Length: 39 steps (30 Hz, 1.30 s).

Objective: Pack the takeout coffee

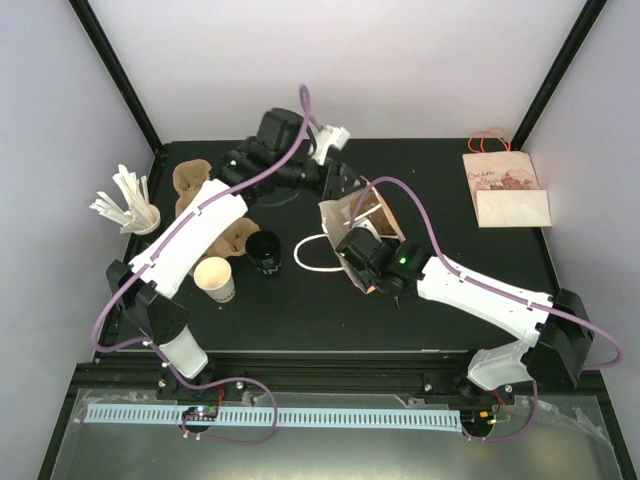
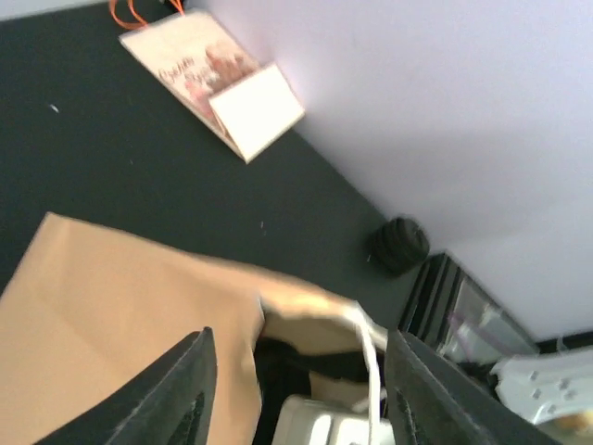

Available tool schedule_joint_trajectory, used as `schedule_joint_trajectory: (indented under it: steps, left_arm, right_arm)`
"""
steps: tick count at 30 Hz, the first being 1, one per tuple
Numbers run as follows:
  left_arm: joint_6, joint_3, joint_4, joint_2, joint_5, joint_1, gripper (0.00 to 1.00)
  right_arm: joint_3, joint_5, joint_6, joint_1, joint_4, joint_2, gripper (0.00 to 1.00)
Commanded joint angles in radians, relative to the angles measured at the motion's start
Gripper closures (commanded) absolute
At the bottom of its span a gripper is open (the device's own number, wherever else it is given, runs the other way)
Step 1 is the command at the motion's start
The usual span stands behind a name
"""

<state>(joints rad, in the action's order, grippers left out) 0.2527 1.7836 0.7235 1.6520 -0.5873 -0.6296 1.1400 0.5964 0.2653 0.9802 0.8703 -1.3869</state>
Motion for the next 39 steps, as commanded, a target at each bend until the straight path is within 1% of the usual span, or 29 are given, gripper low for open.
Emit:
schedule_joint_trajectory:
  steps: [1,5,6,9,11,13,14,15,16,17,19,20,21,24,28,31,35,39]
  left_arm:
    - [0.154,0.133,-0.099,0.03,-0.067,0.099,0.42]
    - [0.201,0.166,-0.147,0.044,-0.074,0.189,0.25]
    - [0.197,0.165,-0.146,0.05,-0.06,0.2,0.23]
    - [0.166,0.161,-0.129,0.091,-0.021,0.223,0.22]
    - [0.144,0.161,-0.126,0.14,-0.008,0.231,0.22]
    - [0.113,0.169,-0.127,0.2,-0.003,0.234,0.19]
    - [0.104,0.181,-0.125,0.234,-0.004,0.236,0.16]
    - [0.112,0.202,-0.114,0.274,-0.007,0.239,0.06]
    - [0.145,0.244,-0.089,0.328,-0.022,0.245,0.02]
    - [0.185,0.31,-0.043,0.388,-0.046,0.254,0.01]
    - [0.243,0.489,0.042,0.543,-0.101,0.263,0.01]
    - [0.25,0.54,0.072,0.589,-0.119,0.261,0.01]
    - [0.253,0.552,0.073,0.622,-0.136,0.258,0.01]
    - [0.255,0.51,0.017,0.685,-0.204,0.244,0.01]
    - [0.229,0.511,0.016,0.765,-0.306,0.208,0.06]
    - [0.184,0.495,0.041,0.772,-0.331,0.162,0.07]
    - [0.185,0.418,0.017,0.747,-0.397,0.127,0.13]
    - [0.175,0.353,0.017,0.722,-0.436,0.098,0.17]
  right_arm:
    - [-0.015,-0.094,0.013,-0.012,0.022,0.045,0.59]
    - [-0.024,-0.129,0.034,-0.035,0.064,0.064,0.59]
    - [-0.03,-0.131,0.039,-0.041,0.07,0.072,0.59]
    - [-0.044,-0.153,0.061,-0.074,0.09,0.095,0.59]
    - [-0.052,-0.182,0.06,-0.098,0.088,0.117,0.59]
    - [-0.062,-0.201,0.045,-0.105,0.078,0.138,0.59]
    - [-0.064,-0.205,0.039,-0.107,0.076,0.145,0.59]
    - [-0.069,-0.21,0.034,-0.109,0.076,0.15,0.59]
    - [-0.074,-0.216,0.032,-0.111,0.077,0.155,0.59]
    - [-0.084,-0.222,0.031,-0.114,0.077,0.165,0.59]
    - [-0.099,-0.244,0.026,-0.117,0.071,0.185,0.59]
    - [-0.102,-0.253,0.023,-0.119,0.068,0.196,0.59]
    - [-0.105,-0.267,0.016,-0.12,0.062,0.207,0.59]
    - [-0.1,-0.287,-0.001,-0.122,0.057,0.216,0.58]
    - [-0.093,-0.334,-0.026,-0.121,0.06,0.223,0.58]
    - [-0.082,-0.37,-0.05,-0.121,0.079,0.22,0.58]
    - [-0.06,-0.407,-0.087,-0.122,0.097,0.204,0.58]
    - [-0.032,-0.49,-0.121,-0.12,0.099,0.201,0.58]
